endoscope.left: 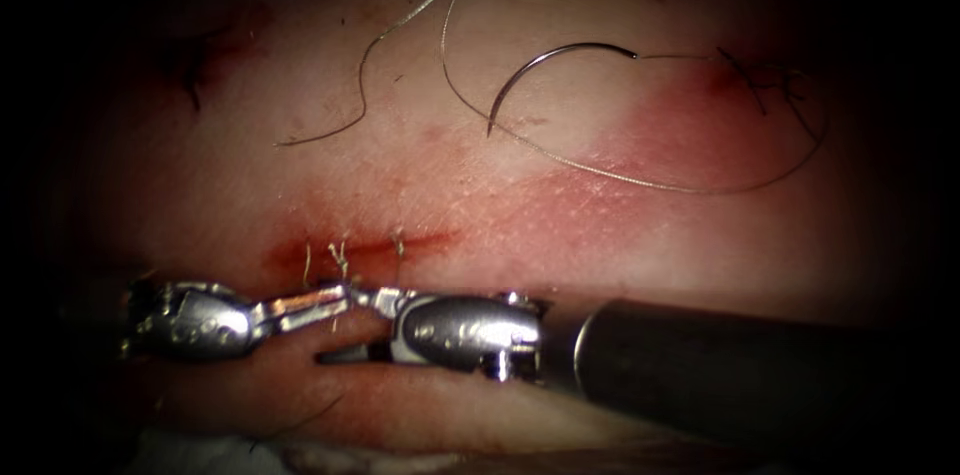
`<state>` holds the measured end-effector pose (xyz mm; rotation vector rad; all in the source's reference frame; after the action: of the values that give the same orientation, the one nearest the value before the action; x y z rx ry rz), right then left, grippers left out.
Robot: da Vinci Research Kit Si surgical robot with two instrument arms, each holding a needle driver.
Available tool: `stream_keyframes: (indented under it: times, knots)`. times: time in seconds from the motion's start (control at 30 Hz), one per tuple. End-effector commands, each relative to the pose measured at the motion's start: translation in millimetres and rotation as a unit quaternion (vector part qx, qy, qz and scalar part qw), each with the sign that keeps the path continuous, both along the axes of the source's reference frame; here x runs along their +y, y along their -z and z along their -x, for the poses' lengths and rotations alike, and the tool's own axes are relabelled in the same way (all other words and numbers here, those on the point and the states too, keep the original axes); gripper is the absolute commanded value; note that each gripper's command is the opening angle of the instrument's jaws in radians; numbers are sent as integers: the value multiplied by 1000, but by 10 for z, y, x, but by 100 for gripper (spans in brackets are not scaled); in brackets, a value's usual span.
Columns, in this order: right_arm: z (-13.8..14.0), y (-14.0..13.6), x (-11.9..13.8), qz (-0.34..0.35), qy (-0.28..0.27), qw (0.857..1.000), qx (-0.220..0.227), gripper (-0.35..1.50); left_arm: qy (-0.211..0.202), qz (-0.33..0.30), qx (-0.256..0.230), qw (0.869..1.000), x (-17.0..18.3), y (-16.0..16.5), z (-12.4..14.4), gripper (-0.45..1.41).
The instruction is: Wound Closure
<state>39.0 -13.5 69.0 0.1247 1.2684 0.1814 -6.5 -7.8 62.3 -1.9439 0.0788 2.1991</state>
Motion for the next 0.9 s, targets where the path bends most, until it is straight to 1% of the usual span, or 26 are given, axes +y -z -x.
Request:
stream_keyframes:
  times: [0.03, 0.17, 0.2, 0.23, 0.37, 0.4, 0.5, 0.53, 0.57, 0.6, 0.63, 0.67, 0.7, 0.73, 0.77, 0.8, 0.83, 0.87, 0.9]
  knots:
    - [6, -4, -7, 7, -20, 1000, -20, 148, 0, 1, 0, 1000, -6, -6, 4, -45]
    - [15, -1, -5, 7, -27, 999, -16, 148, 0, 2, 0, 1000, -8, -7, 3, -45]
    - [21, 4, -4, 7, -32, 999, -19, 148, 1, 2, 2, 1000, -9, -6, -2, -45]
    - [21, 4, -4, 7, -32, 999, -19, 148, 1, 2, 2, 1000, -9, -6, -2, -45]
    - [33, 9, -5, 6, -34, 999, -21, 148, 8, 0, 9, 1000, -6, -5, -24, -45]
    - [44, 11, -8, 8, -38, 999, -25, 148, 12, 0, 10, 1000, -4, -7, -36, -45]
    - [68, 12, -12, 10, -43, 999, -32, 148, 20, 0, 16, 1000, 1, -12, -57, -45]
    - [72, 13, -12, 10, -44, 998, -33, 146, 22, 0, 19, 1000, 5, -14, -65, -45]
    - [91, 14, -15, 10, -44, 998, -34, 141, 29, 0, 21, 999, 12, -19, -78, -43]
    - [97, 14, -16, 9, -44, 998, -34, 138, 34, 0, 23, 999, 16, -23, -86, -40]
    - [103, 15, -17, 10, -45, 998, -34, 136, 37, 1, 24, 999, 20, -26, -92, -28]
    - [113, 15, -18, 13, -48, 998, -36, 136, 44, 1, 32, 999, 27, -34, -105, 5]
    - [117, 15, -19, 13, -49, 998, -36, 136, 52, 6, 39, 998, 33, -42, -114, 31]
    - [117, 15, -19, 13, -49, 998, -36, 136, 52, 6, 39, 998, 33, -42, -114, 31]
    - [119, 16, -20, 13, -49, 998, -34, 136, 60, -1, 43, 997, 37, -48, -119, 46]
    - [119, 16, -20, 13, -50, 998, -33, 136, 66, -8, 45, 997, 40, -53, -122, 56]
    - [118, 17, -20, 13, -51, 998, -32, 136, 84, -18, 56, 995, 43, -64, -126, 71]
    - [114, 18, -21, 12, -48, 998, -29, 138, 104, -32, 64, 992, 45, -79, -127, 104]
    - [113, 18, -22, 11, -46, 999, -27, 138, 111, -39, 62, 991, 44, -85, -128, 111]
